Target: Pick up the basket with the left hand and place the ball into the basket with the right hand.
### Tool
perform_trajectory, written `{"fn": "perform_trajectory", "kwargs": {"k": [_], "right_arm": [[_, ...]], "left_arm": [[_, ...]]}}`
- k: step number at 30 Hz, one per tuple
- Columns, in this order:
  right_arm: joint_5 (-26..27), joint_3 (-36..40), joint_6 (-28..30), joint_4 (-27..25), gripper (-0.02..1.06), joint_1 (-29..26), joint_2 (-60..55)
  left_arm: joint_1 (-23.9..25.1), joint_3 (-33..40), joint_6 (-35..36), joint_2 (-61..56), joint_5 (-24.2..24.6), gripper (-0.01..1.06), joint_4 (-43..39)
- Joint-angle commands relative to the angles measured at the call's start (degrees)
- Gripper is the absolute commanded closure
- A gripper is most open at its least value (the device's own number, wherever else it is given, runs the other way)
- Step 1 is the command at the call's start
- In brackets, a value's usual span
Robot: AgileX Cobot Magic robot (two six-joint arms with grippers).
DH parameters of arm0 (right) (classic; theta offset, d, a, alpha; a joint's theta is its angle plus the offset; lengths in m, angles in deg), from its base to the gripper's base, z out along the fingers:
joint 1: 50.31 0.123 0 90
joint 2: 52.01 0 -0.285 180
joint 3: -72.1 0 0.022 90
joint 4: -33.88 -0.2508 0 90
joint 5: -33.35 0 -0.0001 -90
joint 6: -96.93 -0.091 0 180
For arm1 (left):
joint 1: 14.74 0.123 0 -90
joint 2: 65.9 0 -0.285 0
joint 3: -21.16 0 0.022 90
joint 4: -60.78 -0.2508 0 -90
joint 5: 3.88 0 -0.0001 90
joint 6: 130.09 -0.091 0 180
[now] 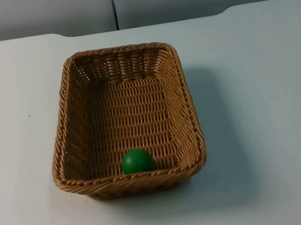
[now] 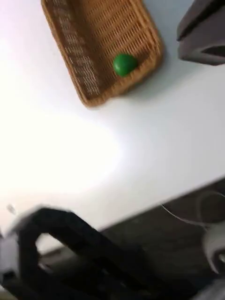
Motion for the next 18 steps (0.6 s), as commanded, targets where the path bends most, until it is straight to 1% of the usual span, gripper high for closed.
{"fn": "perform_trajectory", "kwargs": {"k": [1,2,5,7,8,11,13,18], "right_arm": [[4.2,0.3,0.4,0.1,1.05,-10.8,8.2],[4.2,0.3,0.4,0.1,1.05,-10.8,8.2],[8.8,0.3,0.4,0.0,1.05,-20.7,16.6],[10.9,0.3,0.4,0.0,1.05,-25.2,20.4],[10.9,0.3,0.4,0.0,1.05,-25.2,20.4],[13.3,0.3,0.4,-0.1,1.05,-30.2,23.4],[13.2,0.3,0.4,-0.1,1.05,-32.8,23.4],[13.1,0.2,0.4,-0.1,1.05,-35.0,23.4]], "left_arm": [[-0.1,0.7,-0.3,-1.3,0.1,1.05,0.0],[-0.1,0.7,-0.3,-1.3,0.1,1.05,0.0],[-0.1,3.9,-0.3,-4.2,0.1,1.05,0.3],[-0.1,6.1,0.0,-6.1,0.1,1.05,0.4],[-0.1,6.1,0.0,-6.1,0.1,1.05,0.4],[-0.1,6.8,0.1,-9.9,0.1,1.05,0.4],[-0.1,6.8,0.1,-12.2,0.1,1.05,0.3],[-0.1,6.9,0.1,-12.2,0.1,1.05,0.3]]}}
